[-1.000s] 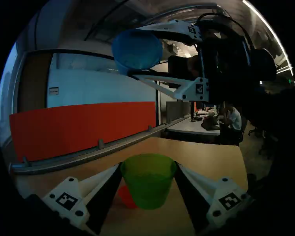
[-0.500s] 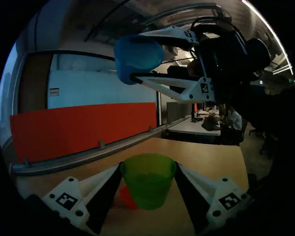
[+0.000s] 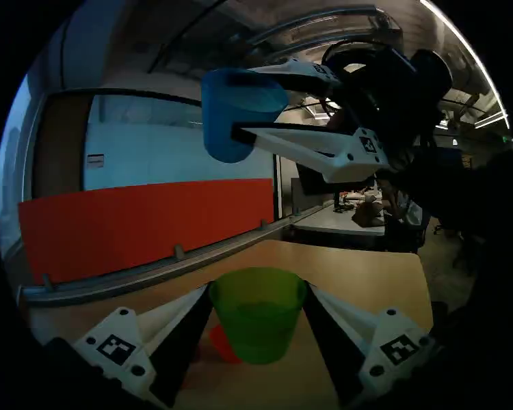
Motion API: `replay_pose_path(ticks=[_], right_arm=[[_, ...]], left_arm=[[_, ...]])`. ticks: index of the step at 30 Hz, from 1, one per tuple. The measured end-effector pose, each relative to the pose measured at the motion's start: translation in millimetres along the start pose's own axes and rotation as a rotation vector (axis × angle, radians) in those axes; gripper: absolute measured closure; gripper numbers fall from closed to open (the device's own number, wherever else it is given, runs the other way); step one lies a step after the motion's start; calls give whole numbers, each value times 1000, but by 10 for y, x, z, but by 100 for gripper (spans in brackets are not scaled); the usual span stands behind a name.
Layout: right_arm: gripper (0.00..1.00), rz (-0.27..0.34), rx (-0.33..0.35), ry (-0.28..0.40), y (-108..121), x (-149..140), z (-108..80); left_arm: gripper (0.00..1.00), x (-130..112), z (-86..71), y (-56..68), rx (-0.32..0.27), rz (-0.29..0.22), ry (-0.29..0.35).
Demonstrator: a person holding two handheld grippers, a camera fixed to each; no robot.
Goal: Pour water
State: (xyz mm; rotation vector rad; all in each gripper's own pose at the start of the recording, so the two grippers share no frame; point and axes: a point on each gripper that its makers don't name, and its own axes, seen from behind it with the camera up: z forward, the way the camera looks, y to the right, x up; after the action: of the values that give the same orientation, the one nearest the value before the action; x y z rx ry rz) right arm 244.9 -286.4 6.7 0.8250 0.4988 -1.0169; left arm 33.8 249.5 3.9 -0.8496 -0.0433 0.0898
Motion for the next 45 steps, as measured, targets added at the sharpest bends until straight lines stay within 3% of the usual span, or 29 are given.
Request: replay_pose_path(ticks=[14, 29, 45], right_arm=[[9, 273, 30, 56, -102, 138, -46], [9, 630, 63, 81, -64, 233, -89], [8, 863, 104, 66, -117, 220, -46]], left_arm=[[11, 20, -30, -25, 6, 3, 2], [11, 60, -44, -69, 11, 6, 9], [11, 93, -56, -77, 21, 10, 15]])
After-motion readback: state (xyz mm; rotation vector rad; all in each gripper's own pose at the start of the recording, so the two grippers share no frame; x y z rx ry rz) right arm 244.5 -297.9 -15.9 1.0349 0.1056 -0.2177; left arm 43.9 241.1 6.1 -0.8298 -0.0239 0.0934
